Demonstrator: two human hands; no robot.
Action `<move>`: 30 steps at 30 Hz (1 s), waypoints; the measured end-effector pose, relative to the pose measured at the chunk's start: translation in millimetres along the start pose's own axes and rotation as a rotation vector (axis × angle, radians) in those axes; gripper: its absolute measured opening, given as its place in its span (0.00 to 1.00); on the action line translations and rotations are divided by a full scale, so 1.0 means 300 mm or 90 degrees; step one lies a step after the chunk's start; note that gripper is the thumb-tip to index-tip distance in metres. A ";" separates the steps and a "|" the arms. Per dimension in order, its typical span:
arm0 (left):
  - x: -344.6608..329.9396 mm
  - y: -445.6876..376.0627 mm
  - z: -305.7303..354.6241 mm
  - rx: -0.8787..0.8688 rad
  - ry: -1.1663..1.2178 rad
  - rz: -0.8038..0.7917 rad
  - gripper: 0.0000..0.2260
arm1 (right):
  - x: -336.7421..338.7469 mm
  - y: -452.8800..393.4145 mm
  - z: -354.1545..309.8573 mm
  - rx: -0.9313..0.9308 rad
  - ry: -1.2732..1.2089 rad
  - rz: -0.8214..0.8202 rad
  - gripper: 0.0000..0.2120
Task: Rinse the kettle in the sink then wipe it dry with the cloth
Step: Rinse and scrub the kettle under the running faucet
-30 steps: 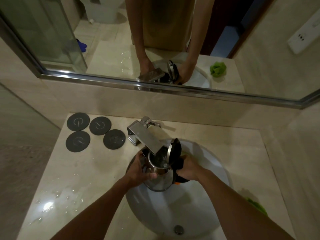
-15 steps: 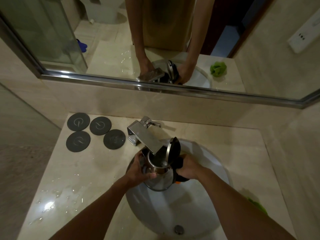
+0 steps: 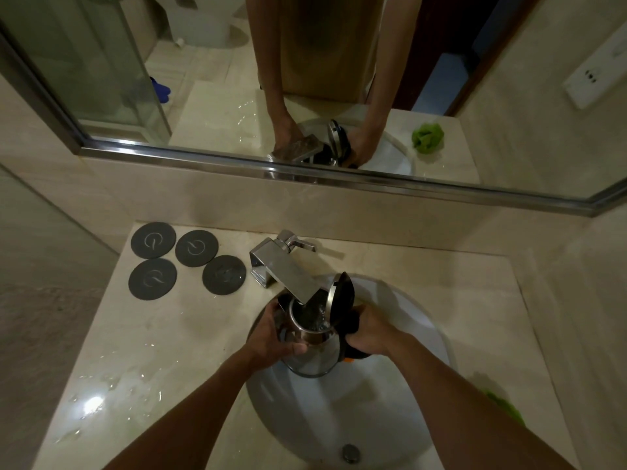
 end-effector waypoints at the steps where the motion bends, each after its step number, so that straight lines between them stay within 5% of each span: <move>1: 0.001 -0.001 -0.003 -0.002 0.002 0.003 0.46 | 0.001 0.002 -0.003 0.003 -0.002 0.000 0.08; 7: -0.001 -0.003 -0.018 -0.006 0.017 0.016 0.45 | -0.008 -0.017 0.017 -0.010 -0.043 -0.019 0.17; 15: 0.012 -0.004 -0.037 0.011 -0.023 0.011 0.51 | -0.013 -0.028 0.019 0.007 -0.026 -0.007 0.15; 30: 0.011 0.000 -0.016 0.012 -0.038 0.016 0.46 | -0.004 -0.020 0.004 0.006 0.002 0.002 0.13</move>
Point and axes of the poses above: each hand's wrist, its own y-axis away from the middle knuckle, its own x-axis out of the back of the hand, z = x × y, the point moved 7 cm from there along -y, towards the middle knuckle, and after that the axes turned 3 degrees about -x, right-handed, at the moved point
